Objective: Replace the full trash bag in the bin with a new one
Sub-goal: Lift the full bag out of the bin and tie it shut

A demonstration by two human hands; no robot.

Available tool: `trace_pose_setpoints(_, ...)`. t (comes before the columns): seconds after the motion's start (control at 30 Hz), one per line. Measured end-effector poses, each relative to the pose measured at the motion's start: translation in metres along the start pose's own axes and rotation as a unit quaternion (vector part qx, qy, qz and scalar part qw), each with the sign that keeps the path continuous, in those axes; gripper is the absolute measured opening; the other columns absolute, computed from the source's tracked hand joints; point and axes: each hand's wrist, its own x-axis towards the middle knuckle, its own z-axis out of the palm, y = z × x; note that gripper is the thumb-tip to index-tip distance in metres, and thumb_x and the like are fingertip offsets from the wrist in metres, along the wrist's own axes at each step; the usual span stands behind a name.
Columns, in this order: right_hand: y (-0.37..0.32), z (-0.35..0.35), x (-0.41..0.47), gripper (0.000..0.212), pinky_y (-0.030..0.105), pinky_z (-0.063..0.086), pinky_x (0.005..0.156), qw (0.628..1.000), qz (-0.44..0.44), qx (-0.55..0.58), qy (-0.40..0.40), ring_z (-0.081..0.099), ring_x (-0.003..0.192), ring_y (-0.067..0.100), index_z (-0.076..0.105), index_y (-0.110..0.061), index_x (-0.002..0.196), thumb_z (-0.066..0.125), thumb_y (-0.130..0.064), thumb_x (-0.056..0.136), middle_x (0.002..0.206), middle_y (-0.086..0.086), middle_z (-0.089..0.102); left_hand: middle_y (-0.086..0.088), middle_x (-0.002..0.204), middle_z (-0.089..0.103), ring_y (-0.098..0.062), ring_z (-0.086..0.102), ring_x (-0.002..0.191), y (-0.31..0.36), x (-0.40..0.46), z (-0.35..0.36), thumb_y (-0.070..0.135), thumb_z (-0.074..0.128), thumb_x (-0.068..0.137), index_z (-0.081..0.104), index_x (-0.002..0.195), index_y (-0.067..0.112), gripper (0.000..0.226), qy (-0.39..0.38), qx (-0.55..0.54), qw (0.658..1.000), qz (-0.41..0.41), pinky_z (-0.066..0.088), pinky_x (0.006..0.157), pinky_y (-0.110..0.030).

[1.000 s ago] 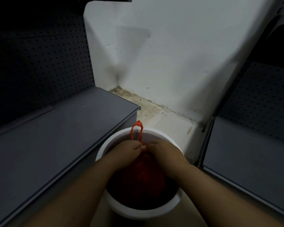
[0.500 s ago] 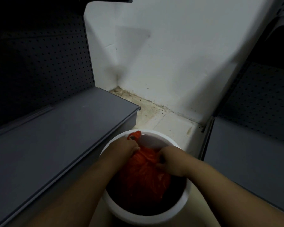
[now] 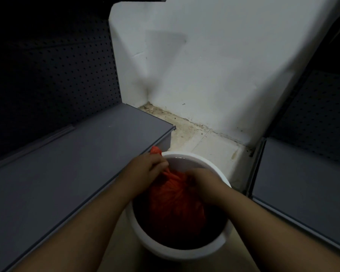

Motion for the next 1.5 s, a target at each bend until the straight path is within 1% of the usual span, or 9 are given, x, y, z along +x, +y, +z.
trace_pose_setpoints(0.13,0.005,0.0,0.004,0.022,0.023,0.034,0.071,0.999,0.004,-0.008,0.046,0.054,0.08,0.019,0.058,-0.03,0.072,0.055,-0.013,0.085,0.076,-0.003,0.061,0.0,0.08,0.057,-0.012,0.052,0.071,-0.016,-0.006,-0.016,0.028,0.048,0.092,0.057,0.076,0.021,0.02,0.138,-0.065,0.986,-0.061,0.039,0.063,-0.026)
trace_pose_setpoints(0.23,0.006,-0.002,0.007,0.033,0.025,0.033,0.068,0.996,0.034,0.018,0.076,0.049,0.074,0.018,0.044,-0.027,0.058,0.055,-0.018,0.087,0.065,-0.008,0.05,-0.002,0.091,0.057,-0.014,0.053,0.078,-0.027,-0.011,-0.023,0.026,0.049,0.091,0.055,0.08,0.022,0.013,0.151,-0.056,0.979,-0.122,0.044,0.071,-0.032)
trace_pose_setpoints(0.3,0.005,-0.004,0.008,0.028,0.026,0.033,0.068,0.994,0.043,0.03,0.095,0.05,0.076,0.019,0.046,-0.025,0.061,0.055,-0.018,0.086,0.071,-0.003,0.054,-0.006,0.104,0.06,-0.02,0.056,0.089,-0.034,-0.012,-0.02,0.026,0.05,0.091,0.059,0.093,0.02,0.011,0.092,-0.021,0.982,-0.163,0.045,0.078,-0.032)
trace_pose_setpoints(0.43,0.003,-0.008,0.01,0.016,0.028,0.035,0.067,0.988,0.05,0.061,0.131,0.051,0.078,0.02,0.053,-0.018,0.07,0.055,-0.011,0.084,0.075,0.001,0.057,-0.008,0.12,0.061,-0.021,0.056,0.106,-0.04,-0.014,-0.007,0.026,0.053,0.09,0.056,0.119,0.013,0.032,-0.013,-0.002,0.981,-0.195,0.041,0.083,-0.027)
trace_pose_setpoints(0.73,-0.003,-0.029,0.016,0.013,0.03,0.042,0.072,0.979,0.064,0.101,0.166,0.054,0.082,0.023,0.059,-0.015,0.075,0.055,-0.004,0.082,0.08,0.001,0.059,0.002,0.105,0.063,-0.01,0.051,0.088,-0.028,-0.004,0.007,0.03,0.054,0.089,0.059,0.114,0.017,0.029,0.042,-0.051,0.975,-0.211,0.039,0.068,-0.023)
trace_pose_setpoints(0.9,-0.013,-0.066,0.009,0.014,0.031,0.046,0.072,0.982,0.083,0.087,0.147,0.057,0.089,0.024,0.061,-0.012,0.083,0.053,-0.001,0.083,0.091,0.006,0.063,-0.007,0.118,0.063,-0.02,0.057,0.097,-0.018,0.015,-0.009,0.026,0.053,0.089,0.059,0.116,0.012,0.031,0.001,-0.041,0.961,-0.275,0.041,0.078,-0.028)
trace_pose_setpoints(1.1,-0.049,-0.146,-0.015,0.022,0.035,0.051,0.081,0.983,0.099,0.087,0.127,0.058,0.095,0.024,0.065,-0.014,0.099,0.054,-0.002,0.085,0.106,0.009,0.064,-0.017,0.12,0.062,-0.032,0.057,0.108,0.04,0.038,-0.083,0.028,0.044,0.094,0.06,0.115,0.007,0.033,0.056,-0.024,0.952,-0.3,0.043,0.089,-0.035)
trace_pose_setpoints(1.3,-0.109,-0.246,-0.065,0.02,0.029,0.044,0.068,0.982,0.101,0.076,0.143,0.052,0.08,0.021,0.064,-0.013,0.093,0.05,-0.001,0.086,0.097,0.008,0.064,-0.012,0.121,0.06,-0.03,0.054,0.109,0.133,0.059,-0.189,0.031,0.041,0.093,0.062,0.112,0.013,0.033,0.092,0.001,0.958,-0.272,0.041,0.088,-0.035)
trace_pose_setpoints(1.5,-0.164,-0.355,-0.137,0.021,0.031,0.042,0.071,0.979,0.125,0.071,0.146,0.059,0.095,0.03,0.063,-0.006,0.096,0.047,-0.001,0.084,0.103,0.013,0.064,-0.012,0.121,0.058,-0.03,0.054,0.11,0.241,0.071,-0.302,0.03,0.044,0.093,0.06,0.114,0.012,0.032,0.077,0.048,0.975,-0.203,0.041,0.089,-0.037)
